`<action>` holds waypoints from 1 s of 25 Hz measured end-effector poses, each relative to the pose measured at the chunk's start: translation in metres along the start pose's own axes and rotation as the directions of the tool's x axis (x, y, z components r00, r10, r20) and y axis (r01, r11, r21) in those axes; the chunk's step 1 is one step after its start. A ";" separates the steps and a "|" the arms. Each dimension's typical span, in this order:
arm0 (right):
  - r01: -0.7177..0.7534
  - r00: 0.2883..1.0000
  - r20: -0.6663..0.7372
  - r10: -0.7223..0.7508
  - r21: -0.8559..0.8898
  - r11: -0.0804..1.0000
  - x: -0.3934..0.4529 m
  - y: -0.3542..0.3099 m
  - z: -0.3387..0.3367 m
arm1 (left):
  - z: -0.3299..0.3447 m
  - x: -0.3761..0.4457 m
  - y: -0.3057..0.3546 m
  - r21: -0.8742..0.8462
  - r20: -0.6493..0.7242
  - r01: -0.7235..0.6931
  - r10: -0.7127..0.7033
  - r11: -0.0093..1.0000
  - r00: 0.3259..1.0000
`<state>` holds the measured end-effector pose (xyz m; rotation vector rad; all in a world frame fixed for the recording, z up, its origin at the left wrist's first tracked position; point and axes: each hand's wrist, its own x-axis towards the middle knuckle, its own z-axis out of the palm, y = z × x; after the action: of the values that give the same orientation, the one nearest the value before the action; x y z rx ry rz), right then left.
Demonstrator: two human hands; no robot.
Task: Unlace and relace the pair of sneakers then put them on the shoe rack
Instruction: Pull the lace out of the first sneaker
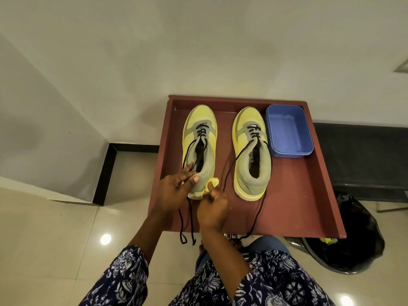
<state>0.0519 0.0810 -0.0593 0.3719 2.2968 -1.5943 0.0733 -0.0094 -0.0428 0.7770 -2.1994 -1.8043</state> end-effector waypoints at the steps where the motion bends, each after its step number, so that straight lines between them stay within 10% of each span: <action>1: -0.042 0.999 -0.010 0.042 0.032 0.999 0.001 0.005 0.000 | 0.000 -0.001 0.001 -0.009 -0.009 0.002 -0.003 1.000 1.000; 7: -0.241 0.971 0.002 0.241 0.044 0.970 0.040 -0.017 -0.001 | -0.001 -0.005 0.008 -0.072 0.034 0.013 -0.010 0.997 0.999; 19: 0.017 0.985 0.172 0.017 -0.193 0.981 0.017 0.018 -0.001 | -0.001 -0.023 0.012 -0.004 -0.085 -0.019 0.019 1.000 0.996; 25: -0.139 0.968 0.198 0.153 -0.084 0.987 0.044 0.002 0.002 | 0.004 -0.026 0.010 0.013 -0.123 0.000 0.001 1.000 0.992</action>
<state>0.0124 0.0810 -0.0795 0.3356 2.1128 -1.4077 0.0903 0.0085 -0.0292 0.8659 -2.1352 -1.6953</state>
